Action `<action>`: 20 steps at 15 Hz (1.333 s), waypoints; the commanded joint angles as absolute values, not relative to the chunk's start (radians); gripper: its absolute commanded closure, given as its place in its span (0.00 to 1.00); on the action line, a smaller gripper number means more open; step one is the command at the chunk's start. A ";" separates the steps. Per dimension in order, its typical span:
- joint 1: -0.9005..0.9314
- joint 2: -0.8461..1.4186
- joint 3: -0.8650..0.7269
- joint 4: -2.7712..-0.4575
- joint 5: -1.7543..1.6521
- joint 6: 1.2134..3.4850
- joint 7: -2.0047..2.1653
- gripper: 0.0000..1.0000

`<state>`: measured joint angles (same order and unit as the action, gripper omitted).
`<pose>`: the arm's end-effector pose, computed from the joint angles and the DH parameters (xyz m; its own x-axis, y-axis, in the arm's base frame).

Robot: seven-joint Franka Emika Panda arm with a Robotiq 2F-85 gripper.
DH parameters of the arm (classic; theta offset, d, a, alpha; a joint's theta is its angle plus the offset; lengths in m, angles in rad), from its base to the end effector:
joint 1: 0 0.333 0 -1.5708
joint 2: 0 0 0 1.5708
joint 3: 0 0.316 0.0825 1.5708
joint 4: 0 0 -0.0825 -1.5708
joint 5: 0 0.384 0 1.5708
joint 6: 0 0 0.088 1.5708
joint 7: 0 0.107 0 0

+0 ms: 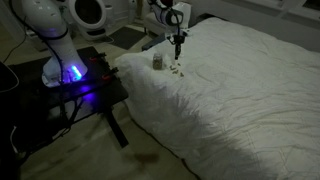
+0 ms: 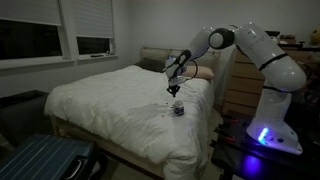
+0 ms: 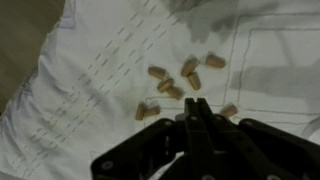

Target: Put the objects on the bed in the jar

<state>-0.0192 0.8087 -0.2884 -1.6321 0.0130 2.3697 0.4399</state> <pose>0.6557 -0.1854 0.1563 0.7821 -0.6218 0.0415 -0.6164 -0.7620 0.1986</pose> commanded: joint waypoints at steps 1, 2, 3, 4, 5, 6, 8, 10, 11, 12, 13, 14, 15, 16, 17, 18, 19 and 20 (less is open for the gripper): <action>0.067 0.722 -0.308 -1.733 -0.055 2.366 0.520 0.99; 0.091 0.707 -0.313 -1.751 -0.076 2.366 0.547 0.99; 0.115 0.689 -0.319 -1.773 -0.097 2.368 0.571 0.99; 0.139 0.669 -0.323 -1.799 -0.118 2.368 0.592 0.99; 0.155 0.648 -0.321 -1.824 -0.137 2.367 0.608 0.99; 0.172 0.624 -0.322 -1.858 -0.159 2.371 0.622 0.99; 0.194 0.581 -0.317 -1.914 -0.197 2.368 0.642 0.99; 0.207 0.543 -0.317 -1.955 -0.230 2.351 0.673 0.99; 0.208 0.525 -0.314 -1.971 -0.244 2.339 0.685 0.99; 0.209 0.510 -0.313 -1.989 -0.257 2.336 0.698 0.99; 0.205 0.496 -0.309 -2.002 -0.270 2.331 0.705 0.99; 0.200 0.485 -0.304 -2.015 -0.279 2.327 0.712 0.99; 0.196 0.477 -0.300 -2.022 -0.286 2.322 0.715 0.99; 0.188 0.473 -0.294 -2.026 -0.287 2.316 0.711 0.99; 0.180 0.473 -0.288 -2.027 -0.283 2.309 0.705 0.99; 0.172 0.475 -0.281 -2.027 -0.277 2.305 0.696 0.99; 0.162 0.483 -0.273 -2.022 -0.269 2.301 0.687 0.99; 0.155 0.492 -0.268 -2.018 -0.265 2.301 0.684 0.99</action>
